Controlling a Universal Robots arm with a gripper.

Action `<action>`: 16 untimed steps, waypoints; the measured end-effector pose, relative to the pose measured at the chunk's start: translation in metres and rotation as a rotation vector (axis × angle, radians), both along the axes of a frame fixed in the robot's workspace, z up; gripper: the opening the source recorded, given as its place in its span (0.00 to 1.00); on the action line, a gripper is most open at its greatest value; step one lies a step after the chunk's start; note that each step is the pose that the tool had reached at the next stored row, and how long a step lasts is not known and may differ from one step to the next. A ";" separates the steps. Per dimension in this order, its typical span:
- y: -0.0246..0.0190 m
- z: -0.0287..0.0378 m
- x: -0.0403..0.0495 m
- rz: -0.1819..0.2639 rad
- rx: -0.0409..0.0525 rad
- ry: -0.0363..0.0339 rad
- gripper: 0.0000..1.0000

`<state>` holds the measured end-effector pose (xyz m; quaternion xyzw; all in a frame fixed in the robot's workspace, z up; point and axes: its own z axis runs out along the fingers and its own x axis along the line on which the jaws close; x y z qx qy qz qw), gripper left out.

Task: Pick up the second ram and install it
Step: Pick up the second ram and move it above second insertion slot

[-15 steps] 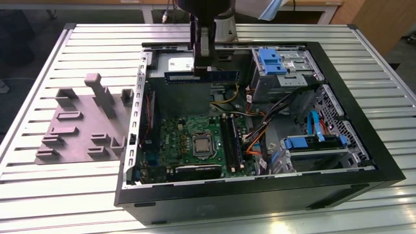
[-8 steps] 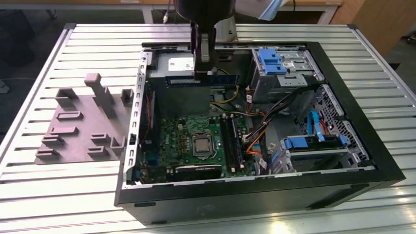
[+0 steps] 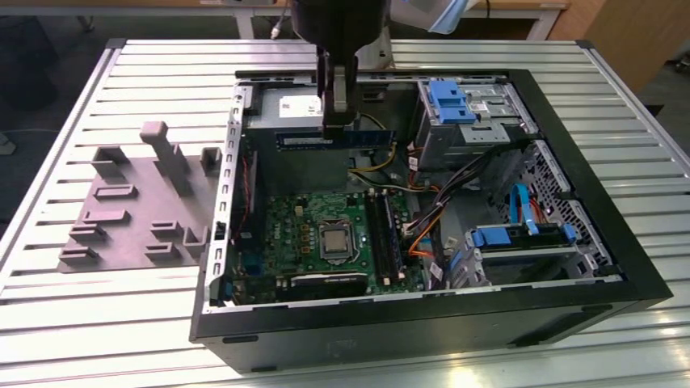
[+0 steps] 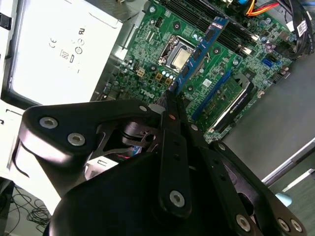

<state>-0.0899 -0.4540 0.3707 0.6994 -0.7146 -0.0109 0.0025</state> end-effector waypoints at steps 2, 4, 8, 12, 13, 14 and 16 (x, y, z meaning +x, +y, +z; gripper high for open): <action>0.0000 -0.0023 0.0001 0.000 0.0001 0.0000 0.11; 0.0000 -0.0044 0.0001 0.000 0.0000 0.0000 0.11; 0.0000 -0.0089 0.0002 0.000 -0.0001 0.0000 0.11; 0.0000 -0.0137 0.0003 0.000 0.0000 0.0000 0.11; 0.0000 -0.0148 0.0003 0.000 -0.0001 0.0000 0.11; 0.0000 -0.0159 0.0004 0.000 0.0000 0.0000 0.11; 0.0000 -0.0182 0.0004 0.000 0.0000 0.0000 0.11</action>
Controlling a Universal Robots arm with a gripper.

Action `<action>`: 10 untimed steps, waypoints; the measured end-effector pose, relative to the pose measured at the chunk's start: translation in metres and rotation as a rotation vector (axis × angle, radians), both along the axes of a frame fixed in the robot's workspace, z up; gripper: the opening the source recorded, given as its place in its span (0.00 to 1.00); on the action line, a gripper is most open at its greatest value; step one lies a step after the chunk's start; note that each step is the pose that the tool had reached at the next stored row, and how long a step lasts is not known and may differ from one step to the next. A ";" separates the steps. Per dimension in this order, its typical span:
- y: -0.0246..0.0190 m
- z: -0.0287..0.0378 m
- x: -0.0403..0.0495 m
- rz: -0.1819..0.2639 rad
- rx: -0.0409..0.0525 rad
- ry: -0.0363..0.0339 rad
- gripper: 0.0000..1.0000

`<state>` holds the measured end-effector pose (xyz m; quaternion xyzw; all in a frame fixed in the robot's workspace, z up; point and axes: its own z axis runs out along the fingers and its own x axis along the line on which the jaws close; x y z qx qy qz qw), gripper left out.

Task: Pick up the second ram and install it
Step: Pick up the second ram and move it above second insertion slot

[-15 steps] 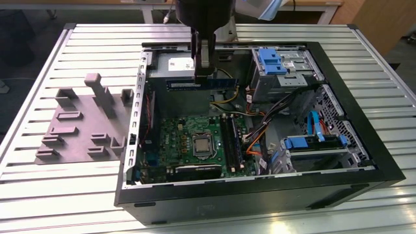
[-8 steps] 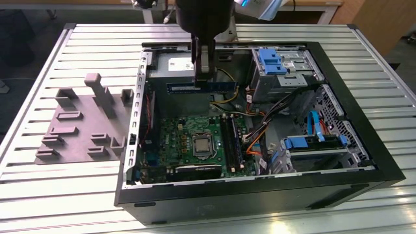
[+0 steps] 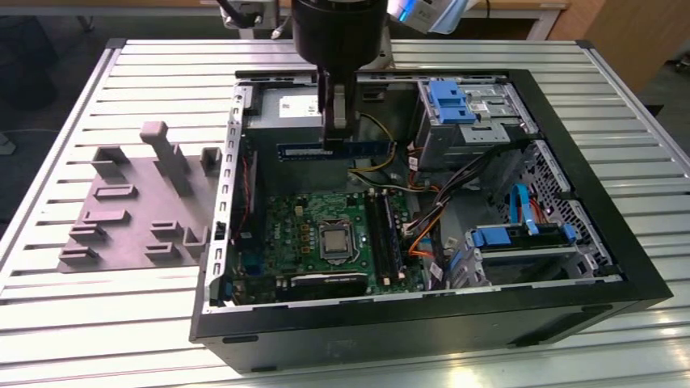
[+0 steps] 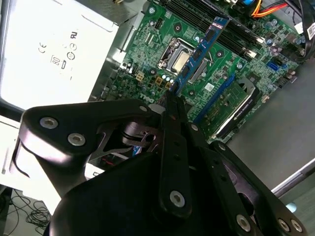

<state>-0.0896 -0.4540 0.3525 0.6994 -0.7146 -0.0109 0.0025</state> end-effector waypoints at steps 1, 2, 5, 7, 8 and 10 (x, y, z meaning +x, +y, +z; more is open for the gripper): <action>0.0000 -0.0012 0.0000 0.000 0.0000 0.0000 0.11; 0.0000 -0.0025 0.0000 0.000 0.0000 0.0000 0.11; 0.0000 -0.0064 0.0002 0.000 -0.0001 0.0000 0.11; 0.0000 -0.0089 0.0003 0.000 0.0000 0.0000 0.11; 0.0000 -0.0100 0.0004 0.000 -0.0001 0.0000 0.11; 0.0000 -0.0126 0.0005 0.000 -0.0001 0.0000 0.11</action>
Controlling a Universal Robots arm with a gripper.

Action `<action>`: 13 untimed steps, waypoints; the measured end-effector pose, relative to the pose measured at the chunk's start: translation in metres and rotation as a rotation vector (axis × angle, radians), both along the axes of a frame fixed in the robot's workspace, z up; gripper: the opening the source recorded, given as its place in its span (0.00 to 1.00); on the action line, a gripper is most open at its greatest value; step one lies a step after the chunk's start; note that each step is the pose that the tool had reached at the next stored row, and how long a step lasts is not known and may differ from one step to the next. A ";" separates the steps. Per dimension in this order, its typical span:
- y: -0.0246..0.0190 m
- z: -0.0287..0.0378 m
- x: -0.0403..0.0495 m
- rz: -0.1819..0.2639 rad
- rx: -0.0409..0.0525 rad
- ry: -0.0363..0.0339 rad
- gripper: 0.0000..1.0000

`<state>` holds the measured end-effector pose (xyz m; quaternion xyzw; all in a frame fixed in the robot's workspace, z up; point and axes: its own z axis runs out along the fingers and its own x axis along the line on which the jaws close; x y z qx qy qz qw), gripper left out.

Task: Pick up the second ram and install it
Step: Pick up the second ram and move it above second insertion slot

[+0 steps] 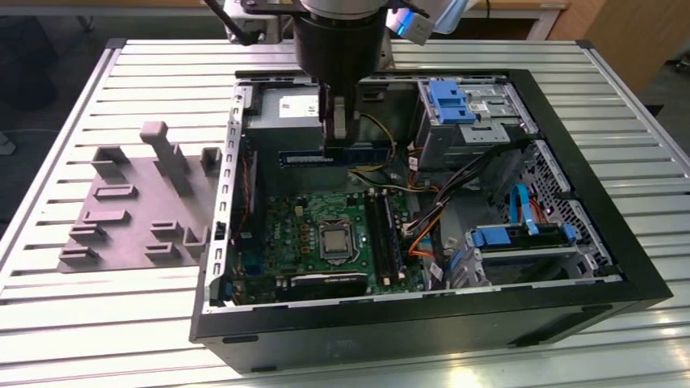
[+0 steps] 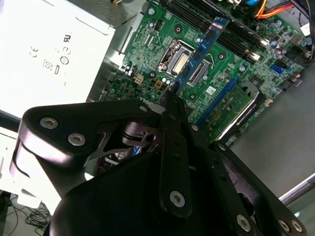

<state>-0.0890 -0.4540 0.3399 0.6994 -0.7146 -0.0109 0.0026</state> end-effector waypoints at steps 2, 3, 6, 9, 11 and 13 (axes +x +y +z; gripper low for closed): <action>0.0000 -0.0027 0.0002 0.000 0.0000 0.0000 0.11; 0.0000 -0.0040 0.0004 0.000 0.0000 0.0000 0.11; 0.0000 -0.0077 0.0007 0.000 -0.0001 0.0000 0.11; 0.0000 -0.0115 0.0012 0.000 -0.0001 0.0000 0.11; 0.0000 -0.0139 0.0014 0.000 -0.0001 0.0000 0.11; 0.0000 -0.0158 0.0017 0.000 -0.0001 0.0000 0.11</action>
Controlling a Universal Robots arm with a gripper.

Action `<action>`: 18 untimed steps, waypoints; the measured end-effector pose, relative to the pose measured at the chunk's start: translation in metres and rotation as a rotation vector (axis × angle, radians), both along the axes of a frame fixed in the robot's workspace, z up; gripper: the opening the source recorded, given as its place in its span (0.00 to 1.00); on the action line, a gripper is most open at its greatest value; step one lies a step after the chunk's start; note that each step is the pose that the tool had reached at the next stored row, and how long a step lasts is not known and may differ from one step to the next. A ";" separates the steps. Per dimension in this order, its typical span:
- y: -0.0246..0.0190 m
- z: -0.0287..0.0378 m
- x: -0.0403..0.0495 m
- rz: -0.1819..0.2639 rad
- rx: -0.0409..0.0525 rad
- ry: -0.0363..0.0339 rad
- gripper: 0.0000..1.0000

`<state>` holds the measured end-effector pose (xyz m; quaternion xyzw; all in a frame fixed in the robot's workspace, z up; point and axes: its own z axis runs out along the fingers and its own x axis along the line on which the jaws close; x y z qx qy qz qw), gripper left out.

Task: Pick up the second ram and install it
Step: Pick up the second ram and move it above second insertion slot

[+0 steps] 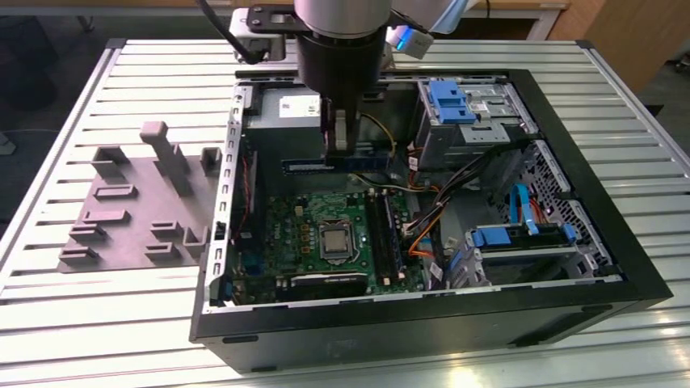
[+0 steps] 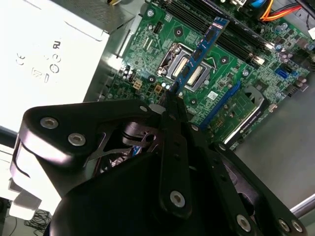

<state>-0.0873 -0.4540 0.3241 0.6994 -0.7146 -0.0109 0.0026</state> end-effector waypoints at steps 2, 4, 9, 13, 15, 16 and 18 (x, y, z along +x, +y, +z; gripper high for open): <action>-0.0001 -0.0013 0.0005 0.000 -0.0001 0.0001 0.11; -0.0005 -0.0018 0.0014 0.000 -0.0003 0.0002 0.11; -0.0027 -0.0025 0.0047 0.000 -0.0008 0.0001 0.11; -0.0062 -0.0029 0.0067 0.000 -0.0038 0.0002 0.11; -0.0082 -0.0031 0.0076 0.000 -0.0057 0.0001 0.11; -0.0092 -0.0032 0.0079 0.000 -0.0067 0.0001 0.11; -0.0111 -0.0034 0.0086 0.000 -0.0086 0.0001 0.11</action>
